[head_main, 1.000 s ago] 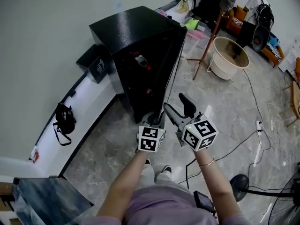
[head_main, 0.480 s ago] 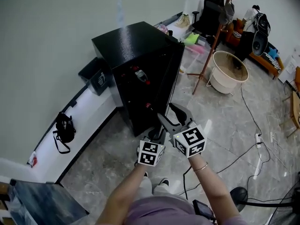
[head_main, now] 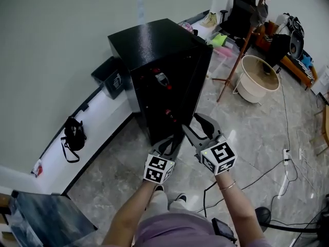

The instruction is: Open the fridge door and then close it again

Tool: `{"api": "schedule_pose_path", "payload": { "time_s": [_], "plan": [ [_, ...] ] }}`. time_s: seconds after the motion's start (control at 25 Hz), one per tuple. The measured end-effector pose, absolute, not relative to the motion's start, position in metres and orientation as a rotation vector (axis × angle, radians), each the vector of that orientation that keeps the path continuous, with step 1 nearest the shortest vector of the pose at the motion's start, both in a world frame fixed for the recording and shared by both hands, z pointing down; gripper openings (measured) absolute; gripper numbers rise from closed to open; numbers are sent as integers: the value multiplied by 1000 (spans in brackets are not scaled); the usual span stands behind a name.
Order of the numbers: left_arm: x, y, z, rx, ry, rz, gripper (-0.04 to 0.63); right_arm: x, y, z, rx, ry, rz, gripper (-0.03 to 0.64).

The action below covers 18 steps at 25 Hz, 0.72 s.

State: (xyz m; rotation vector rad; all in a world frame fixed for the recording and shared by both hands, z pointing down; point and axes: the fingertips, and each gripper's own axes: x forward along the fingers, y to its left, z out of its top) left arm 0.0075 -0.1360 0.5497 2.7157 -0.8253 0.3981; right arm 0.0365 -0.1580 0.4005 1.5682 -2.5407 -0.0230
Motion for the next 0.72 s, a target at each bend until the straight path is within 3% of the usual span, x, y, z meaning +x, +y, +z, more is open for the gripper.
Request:
{"api": "schedule_pose_path", "payload": {
  "time_s": [0.28,0.72],
  "plan": [
    [15,-156,566,2686,-796,435,147,41,-155,402,1560,-2525,-39,201],
    [58,-139,567,2784,-591,506,117,71,-130,404,1647,-2473,-35,183]
  ]
}}
